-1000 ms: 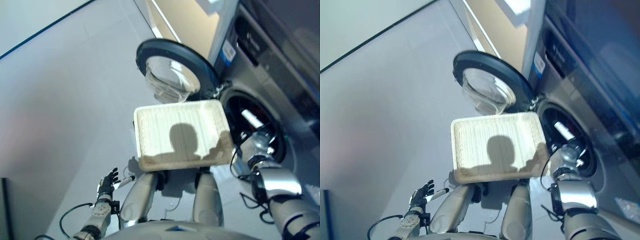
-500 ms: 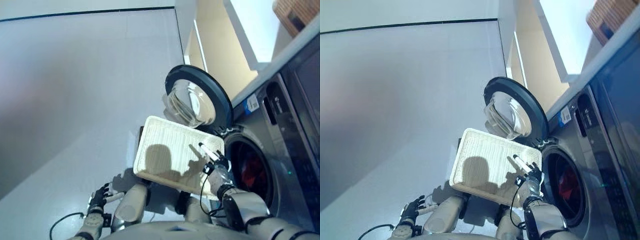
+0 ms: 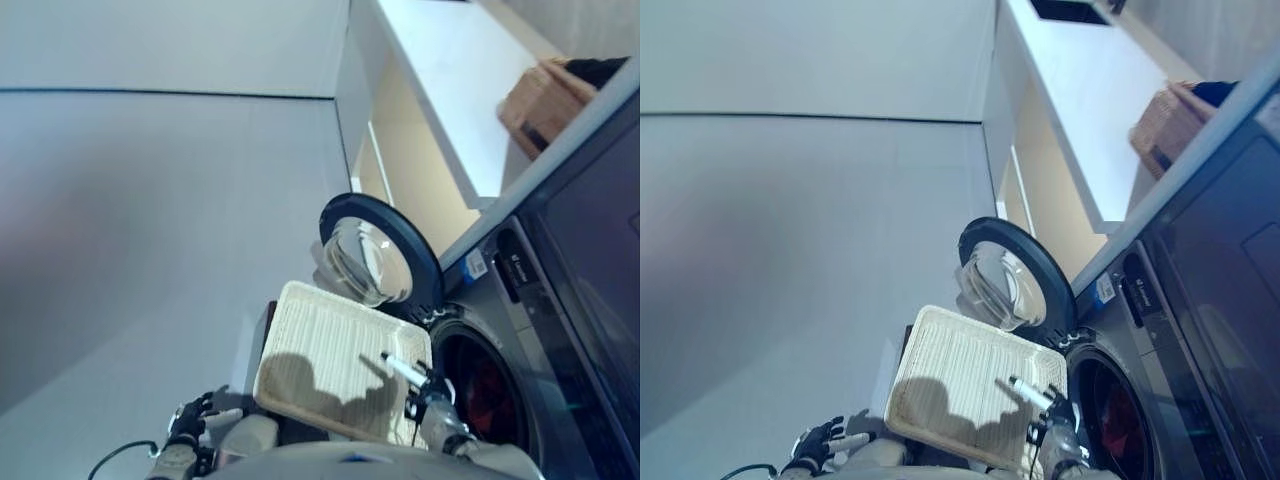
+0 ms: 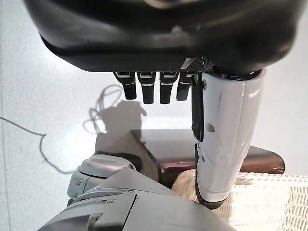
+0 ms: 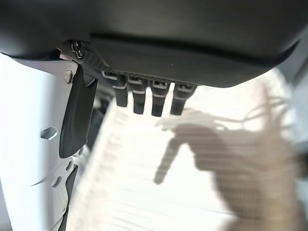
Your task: Pick up the clothes and place them into the washing machine
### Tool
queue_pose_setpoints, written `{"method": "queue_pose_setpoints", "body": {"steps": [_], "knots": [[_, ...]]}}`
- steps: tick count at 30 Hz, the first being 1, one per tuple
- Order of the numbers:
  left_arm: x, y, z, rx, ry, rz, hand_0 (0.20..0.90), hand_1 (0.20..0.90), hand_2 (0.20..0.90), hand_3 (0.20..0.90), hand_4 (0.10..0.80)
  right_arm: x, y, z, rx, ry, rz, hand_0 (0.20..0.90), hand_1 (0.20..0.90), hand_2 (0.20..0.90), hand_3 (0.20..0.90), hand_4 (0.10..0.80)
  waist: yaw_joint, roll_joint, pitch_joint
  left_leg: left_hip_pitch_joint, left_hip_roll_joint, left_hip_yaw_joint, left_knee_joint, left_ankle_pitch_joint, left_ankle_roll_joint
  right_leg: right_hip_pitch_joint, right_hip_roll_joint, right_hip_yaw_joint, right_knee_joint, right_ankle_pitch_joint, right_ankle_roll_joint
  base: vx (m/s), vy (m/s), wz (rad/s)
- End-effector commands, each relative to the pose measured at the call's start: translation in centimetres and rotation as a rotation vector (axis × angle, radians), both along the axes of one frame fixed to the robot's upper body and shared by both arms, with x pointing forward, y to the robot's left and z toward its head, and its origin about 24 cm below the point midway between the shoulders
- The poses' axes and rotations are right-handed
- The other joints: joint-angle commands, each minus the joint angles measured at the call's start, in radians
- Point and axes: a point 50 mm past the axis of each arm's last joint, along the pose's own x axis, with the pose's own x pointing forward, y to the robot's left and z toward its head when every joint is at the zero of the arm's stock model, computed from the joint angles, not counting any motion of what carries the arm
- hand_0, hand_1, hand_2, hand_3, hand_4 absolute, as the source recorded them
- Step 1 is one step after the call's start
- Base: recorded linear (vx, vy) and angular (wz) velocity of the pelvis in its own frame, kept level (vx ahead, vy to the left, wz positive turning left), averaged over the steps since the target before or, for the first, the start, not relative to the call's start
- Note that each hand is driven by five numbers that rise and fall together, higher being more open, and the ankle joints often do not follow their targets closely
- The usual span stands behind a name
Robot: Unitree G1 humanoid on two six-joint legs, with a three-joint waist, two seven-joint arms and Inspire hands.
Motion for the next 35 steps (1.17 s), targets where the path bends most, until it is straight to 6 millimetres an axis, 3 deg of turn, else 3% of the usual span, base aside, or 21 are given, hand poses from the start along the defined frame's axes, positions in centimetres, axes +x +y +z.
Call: {"method": "queue_pose_setpoints", "body": {"steps": [1,2,3,4,6,10,17,22,35], "knots": [[0.0,0.2,0.0,0.009,0.007,-0.001,0.900,0.900,0.900,0.900,0.800,0.8,-1.9,0.7,-0.090,-0.028,0.148,0.900,0.900,0.900,0.900,0.800,-0.002,0.028,-0.008,0.002,0.028,0.033,-0.017,0.025,-0.080,0.008,0.000,0.014,-0.036,0.078,0.007,-0.019,-0.031,-0.17],[0.1,0.0,0.0,0.002,0.004,-0.007,0.900,0.900,0.900,0.900,0.800,-0.6,-2.0,0.3,-0.121,0.044,0.257,0.900,0.900,0.900,0.900,0.800,-0.014,0.032,-0.025,0.019,0.034,0.041,-0.036,0.033,-0.084,0.017,0.004,0.024,-0.054,0.088,0.010,-0.020,-0.025,-0.24],[0.0,0.0,0.0,0.002,0.005,-0.006,0.900,0.900,0.900,0.900,0.800,-0.7,-2.0,0.3,-0.122,0.045,0.258,0.900,0.900,0.900,0.900,0.800,-0.014,0.033,-0.025,0.020,0.035,0.041,-0.038,0.034,-0.084,0.018,0.004,0.024,-0.054,0.088,0.010,-0.045,-0.070,-0.29],[0.0,-0.4,-0.2,-0.009,0.012,-0.013,0.900,0.900,0.900,0.900,0.800,-2.5,-2.0,-0.3,-0.138,0.139,0.326,0.900,0.900,0.900,0.900,0.800,-0.022,0.036,-0.040,0.038,0.040,0.048,-0.056,0.042,-0.087,0.032,0.006,0.033,-0.075,0.098,0.014,-0.044,-0.062,-0.26],[0.2,-1.2,-0.3,-0.036,0.017,-0.037,0.900,0.900,0.900,0.900,0.800,-4.0,-2.3,-0.6,-0.147,0.220,0.391,0.900,0.900,0.900,0.900,0.800,-0.029,0.045,-0.053,0.055,0.046,0.051,-0.081,0.057,-0.091,0.043,0.007,0.035,-0.091,0.107,0.016,-0.056,-0.044,-0.11],[0.4,-2.2,-0.5,-0.079,0.042,-0.075,0.900,0.900,0.900,0.900,0.800,-5.9,-3.2,-0.7,-0.158,0.305,0.385,0.900,0.900,0.900,0.900,0.800,-0.057,0.060,-0.071,0.091,0.058,0.049,-0.128,0.081,-0.107,0.069,0.013,0.026,-0.086,0.091,0.013,-0.034,-0.025,-0.12],[0.0,-2.9,-0.8,-0.104,0.083,-0.132,0.900,0.900,0.900,0.900,0.800,-6.1,-4.7,-0.4,-0.173,0.314,0.323,0.900,0.900,0.900,0.900,0.800,-0.085,0.078,-0.098,0.132,0.063,0.058,-0.113,0.063,-0.101,0.102,0.015,0.038,-0.070,0.076,0.009,0.005,-0.023,0.07],[-0.5,-2.7,-0.8,-0.103,0.100,-0.134,0.900,0.900,0.900,0.900,0.800,-5.4,-4.1,-0.4,-0.160,0.287,0.355,0.900,0.900,0.900,0.900,0.800,-0.086,0.080,-0.110,0.147,0.071,0.071,-0.106,0.053,-0.099,0.109,0.021,0.058,-0.068,0.067,0.005,0.004,-0.022,-0.03],[-0.3,-3.2,-0.9,-0.113,0.106,-0.178,0.900,0.900,0.900,0.900,0.800,-6.1,-4.0,-0.6,-0.162,0.317,0.358,0.900,0.900,0.900,0.900,0.800,-0.090,0.080,-0.103,0.157,0.086,0.065,-0.108,0.054,-0.108,0.122,0.037,0.057,-0.072,0.058,-0.001,-0.001,-0.007,-0.03]]}}
